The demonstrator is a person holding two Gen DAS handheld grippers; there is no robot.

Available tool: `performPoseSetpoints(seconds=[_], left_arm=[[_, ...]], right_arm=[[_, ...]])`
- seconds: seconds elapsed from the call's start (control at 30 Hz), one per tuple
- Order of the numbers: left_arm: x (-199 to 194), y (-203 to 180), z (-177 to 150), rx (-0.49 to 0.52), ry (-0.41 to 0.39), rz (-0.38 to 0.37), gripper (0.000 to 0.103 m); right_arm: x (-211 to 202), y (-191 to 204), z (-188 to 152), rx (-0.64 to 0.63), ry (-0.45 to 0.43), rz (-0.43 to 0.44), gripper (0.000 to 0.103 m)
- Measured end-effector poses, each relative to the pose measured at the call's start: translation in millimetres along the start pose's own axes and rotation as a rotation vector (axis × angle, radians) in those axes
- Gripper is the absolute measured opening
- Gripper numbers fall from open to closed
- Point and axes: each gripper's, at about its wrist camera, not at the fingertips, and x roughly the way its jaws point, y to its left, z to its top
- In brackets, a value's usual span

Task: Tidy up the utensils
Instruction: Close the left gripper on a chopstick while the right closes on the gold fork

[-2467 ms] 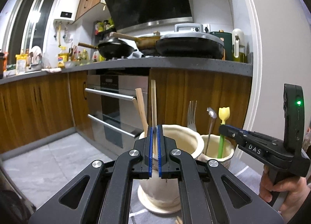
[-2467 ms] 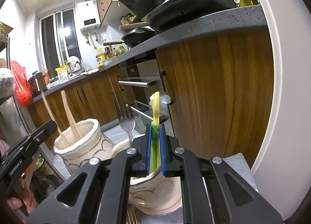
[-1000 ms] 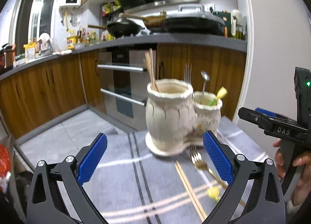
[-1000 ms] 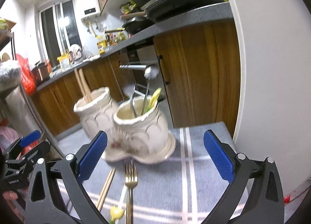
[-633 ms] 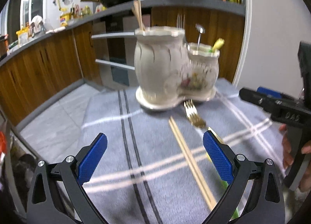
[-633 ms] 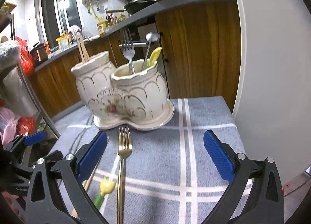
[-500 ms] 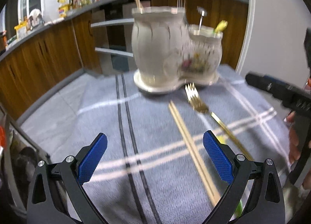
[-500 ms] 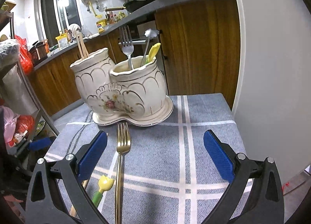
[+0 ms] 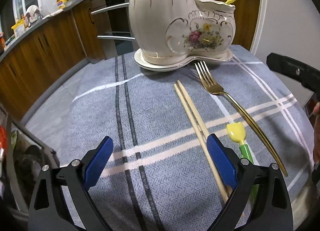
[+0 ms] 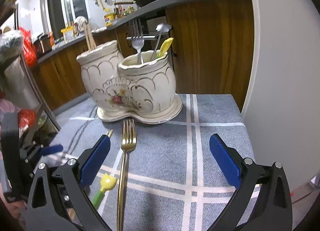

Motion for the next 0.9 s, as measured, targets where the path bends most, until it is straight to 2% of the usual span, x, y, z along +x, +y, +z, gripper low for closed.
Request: performPoseSetpoints(seconds=[0.07,0.13,0.17,0.23,0.27,0.33,0.37,0.43,0.6,0.8,0.9], left_arm=[[0.8,-1.2,4.5,0.015,0.008,-0.016,0.086],[-0.6,0.1,7.6,0.031,0.017,-0.046,0.064],[-1.3,0.0,7.7,0.039,0.020,-0.051,0.060],[-2.7,-1.7,9.1,0.076,0.024,-0.049,0.039],[-3.1,-2.6,9.4,0.089,0.026,-0.050,0.035],[-3.2,-3.4,10.1,0.108,0.030,-0.055,0.020],[-3.4,-3.3,10.2,0.114,0.032,-0.060,0.018],[-3.6,-3.2,10.3,0.120,0.032,-0.059,0.015],[-1.2,-1.6,13.3,0.114,0.038,-0.057,0.015],[7.9,-3.9,20.0,0.126,0.051,-0.049,0.016],[12.3,-2.9,26.5,0.115,0.065,-0.051,0.020]], right_arm=[[2.2,4.2,-1.1,-0.026,0.020,0.009,0.098],[4.6,10.5,-3.0,-0.053,0.039,0.023,0.093],[6.6,13.5,-4.1,-0.067,0.054,0.032,0.091],[10.0,17.9,-5.9,-0.081,0.080,0.054,0.080],[12.3,20.8,-7.4,-0.087,0.098,0.073,0.078],[16.0,26.8,-10.6,-0.103,0.123,0.098,0.064],[17.8,29.6,-11.8,-0.113,0.133,0.102,0.063],[23.0,38.1,-15.3,-0.149,0.154,0.101,0.050],[38.8,51.7,-21.2,-0.196,0.207,0.090,0.029],[51.5,60.4,-21.3,-0.204,0.248,0.085,0.022],[55.7,63.7,-19.6,-0.206,0.267,0.083,0.021]])
